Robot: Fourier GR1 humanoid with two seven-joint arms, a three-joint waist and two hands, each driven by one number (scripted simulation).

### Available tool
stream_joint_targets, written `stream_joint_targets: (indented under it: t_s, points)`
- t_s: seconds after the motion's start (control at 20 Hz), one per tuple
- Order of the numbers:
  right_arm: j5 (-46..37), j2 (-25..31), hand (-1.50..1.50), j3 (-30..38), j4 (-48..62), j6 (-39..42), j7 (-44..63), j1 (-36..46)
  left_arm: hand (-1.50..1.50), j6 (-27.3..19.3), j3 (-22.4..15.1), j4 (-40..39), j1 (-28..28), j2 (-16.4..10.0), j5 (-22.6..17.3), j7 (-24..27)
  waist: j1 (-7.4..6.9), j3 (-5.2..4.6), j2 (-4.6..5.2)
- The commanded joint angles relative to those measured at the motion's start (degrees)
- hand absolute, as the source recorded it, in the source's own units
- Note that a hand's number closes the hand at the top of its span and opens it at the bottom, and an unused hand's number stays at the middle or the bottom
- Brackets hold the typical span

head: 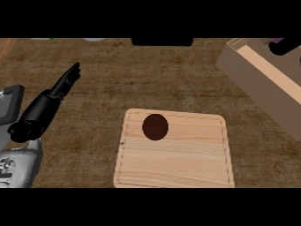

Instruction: Pick the can from the cutting board and place it in the cardboard box

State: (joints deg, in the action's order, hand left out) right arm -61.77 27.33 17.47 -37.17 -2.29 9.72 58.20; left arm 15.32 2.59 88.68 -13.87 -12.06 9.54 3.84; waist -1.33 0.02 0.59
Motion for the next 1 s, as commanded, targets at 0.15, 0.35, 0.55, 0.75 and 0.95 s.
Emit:
stream_joint_targets:
  t_s: [0.15,0.35,0.55,0.75,0.95]
  points:
    - [0.4,6.9,1.50,0.6,13.3,9.2,-6.6,0.7,0.00,-0.6,-1.0,-0.1,2.0,0.6,1.5,2.4,-0.66,0.03,0.18]
    - [-1.6,10.6,1.50,-1.0,18.6,14.9,-8.1,2.3,0.00,-0.6,-1.4,1.4,1.7,1.5,0.9,1.1,-1.19,0.04,0.24]
    - [0.3,11.5,-1.50,0.4,22.8,18.7,-15.1,0.7,0.00,-0.1,-0.1,-2.9,-0.8,0.4,0.9,2.6,-0.87,0.10,0.50]
    - [2.3,12.0,-1.50,1.9,23.3,17.9,-23.0,1.1,0.00,-0.6,-1.3,-1.2,-0.7,1.4,1.7,1.0,-1.21,0.16,0.56]
    - [10.5,9.2,-1.50,9.6,20.1,11.0,-28.3,1.1,0.00,-0.2,0.7,-1.3,0.7,-0.2,1.0,2.1,-0.56,0.19,0.17]
